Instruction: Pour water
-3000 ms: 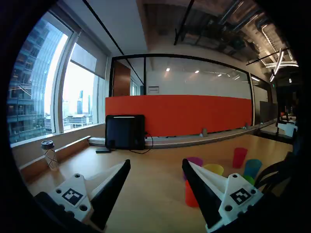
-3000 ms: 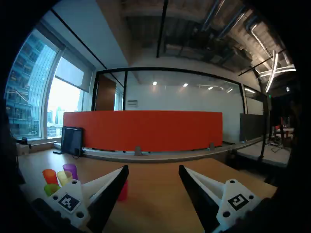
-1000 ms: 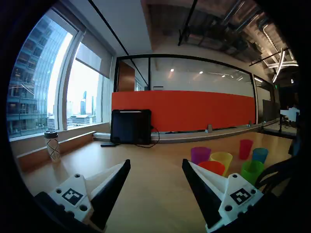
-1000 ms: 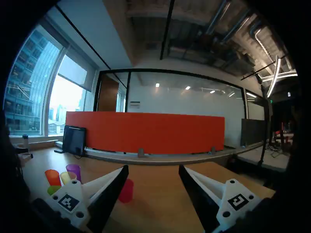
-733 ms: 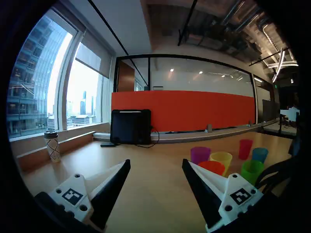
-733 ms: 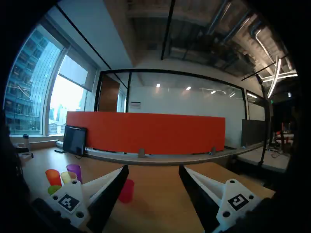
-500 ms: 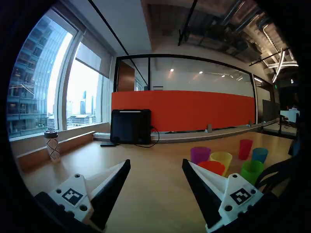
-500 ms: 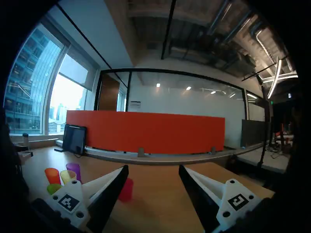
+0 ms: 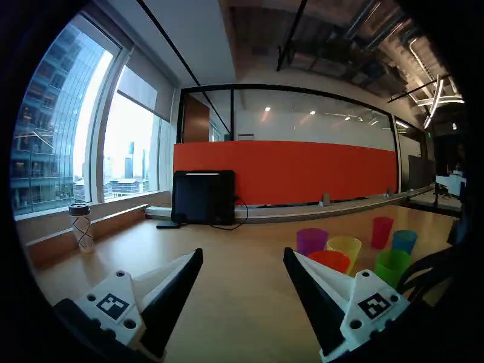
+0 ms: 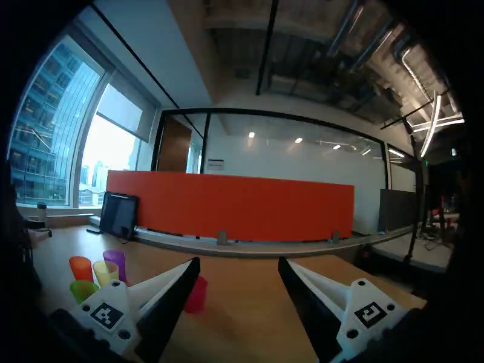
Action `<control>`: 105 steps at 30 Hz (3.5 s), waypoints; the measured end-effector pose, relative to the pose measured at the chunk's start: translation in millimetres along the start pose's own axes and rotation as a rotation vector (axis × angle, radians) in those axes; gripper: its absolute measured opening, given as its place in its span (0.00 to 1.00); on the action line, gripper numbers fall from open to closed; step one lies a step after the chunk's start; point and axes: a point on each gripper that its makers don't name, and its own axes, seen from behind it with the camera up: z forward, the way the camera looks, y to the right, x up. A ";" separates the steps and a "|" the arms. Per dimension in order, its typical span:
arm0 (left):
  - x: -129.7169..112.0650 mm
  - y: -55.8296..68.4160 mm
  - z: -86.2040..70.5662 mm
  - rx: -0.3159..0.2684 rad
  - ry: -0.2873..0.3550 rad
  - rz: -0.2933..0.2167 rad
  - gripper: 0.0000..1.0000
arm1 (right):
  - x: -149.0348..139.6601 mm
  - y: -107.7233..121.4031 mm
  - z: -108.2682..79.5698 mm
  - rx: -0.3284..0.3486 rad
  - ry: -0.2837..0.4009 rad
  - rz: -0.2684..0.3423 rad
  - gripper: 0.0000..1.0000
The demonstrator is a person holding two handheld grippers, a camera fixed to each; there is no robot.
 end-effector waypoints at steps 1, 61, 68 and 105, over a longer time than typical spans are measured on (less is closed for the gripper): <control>-0.1 -0.1 0.0 0.000 0.000 0.000 0.99 | -2.9 -1.6 0.2 0.005 -0.003 -0.002 1.00; 0.4 -0.7 -0.5 0.000 0.000 0.000 0.99 | -68.7 11.5 -3.4 -0.005 -0.080 0.073 1.00; 0.2 -0.4 -0.3 0.000 0.000 0.000 0.99 | -68.1 11.2 -3.4 -0.004 -0.081 0.073 1.00; 0.0 -0.3 0.2 0.000 0.000 0.000 0.99 | -69.1 12.3 -3.4 -0.004 -0.081 0.073 1.00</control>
